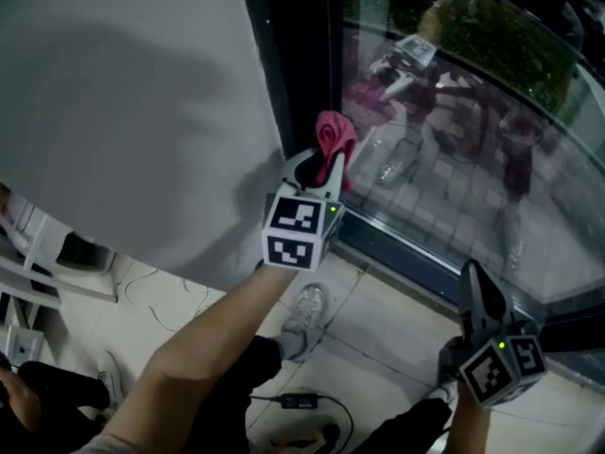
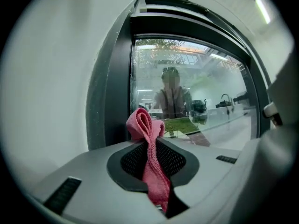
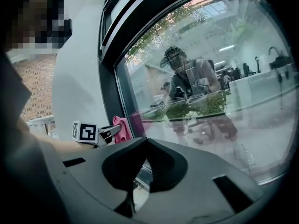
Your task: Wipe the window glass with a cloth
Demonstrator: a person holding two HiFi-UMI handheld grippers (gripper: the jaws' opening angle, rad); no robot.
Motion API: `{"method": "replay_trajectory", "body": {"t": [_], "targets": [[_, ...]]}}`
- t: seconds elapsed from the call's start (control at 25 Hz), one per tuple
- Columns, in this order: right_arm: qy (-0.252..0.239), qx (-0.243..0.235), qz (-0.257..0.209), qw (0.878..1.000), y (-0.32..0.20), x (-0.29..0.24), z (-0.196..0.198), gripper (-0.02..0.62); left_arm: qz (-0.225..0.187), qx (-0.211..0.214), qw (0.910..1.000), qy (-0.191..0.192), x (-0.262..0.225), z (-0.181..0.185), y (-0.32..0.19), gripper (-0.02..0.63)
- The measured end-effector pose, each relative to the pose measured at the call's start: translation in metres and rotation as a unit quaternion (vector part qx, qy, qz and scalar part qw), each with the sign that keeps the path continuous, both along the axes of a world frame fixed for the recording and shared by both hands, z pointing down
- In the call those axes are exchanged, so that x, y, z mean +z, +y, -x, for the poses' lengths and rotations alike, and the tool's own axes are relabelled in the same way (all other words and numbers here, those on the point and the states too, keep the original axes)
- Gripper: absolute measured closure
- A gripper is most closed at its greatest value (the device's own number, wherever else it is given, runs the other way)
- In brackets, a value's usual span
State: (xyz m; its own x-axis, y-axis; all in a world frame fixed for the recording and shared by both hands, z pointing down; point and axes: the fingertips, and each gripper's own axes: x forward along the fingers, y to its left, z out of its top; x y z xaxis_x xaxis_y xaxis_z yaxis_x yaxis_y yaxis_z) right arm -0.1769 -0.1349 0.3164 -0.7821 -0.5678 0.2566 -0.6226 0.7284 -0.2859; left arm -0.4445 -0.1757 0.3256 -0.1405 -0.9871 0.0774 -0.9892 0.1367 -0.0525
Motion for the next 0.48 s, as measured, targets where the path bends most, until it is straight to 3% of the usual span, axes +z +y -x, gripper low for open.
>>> {"method": "replay_trajectory", "body": {"t": [0.48], "targets": [[0.006, 0.014, 0.005, 1.000, -0.016, 0.011, -0.022, 0.588, 0.012, 0.012, 0.9997, -0.018, 0.018, -0.012, -0.042, 0.549]]}}
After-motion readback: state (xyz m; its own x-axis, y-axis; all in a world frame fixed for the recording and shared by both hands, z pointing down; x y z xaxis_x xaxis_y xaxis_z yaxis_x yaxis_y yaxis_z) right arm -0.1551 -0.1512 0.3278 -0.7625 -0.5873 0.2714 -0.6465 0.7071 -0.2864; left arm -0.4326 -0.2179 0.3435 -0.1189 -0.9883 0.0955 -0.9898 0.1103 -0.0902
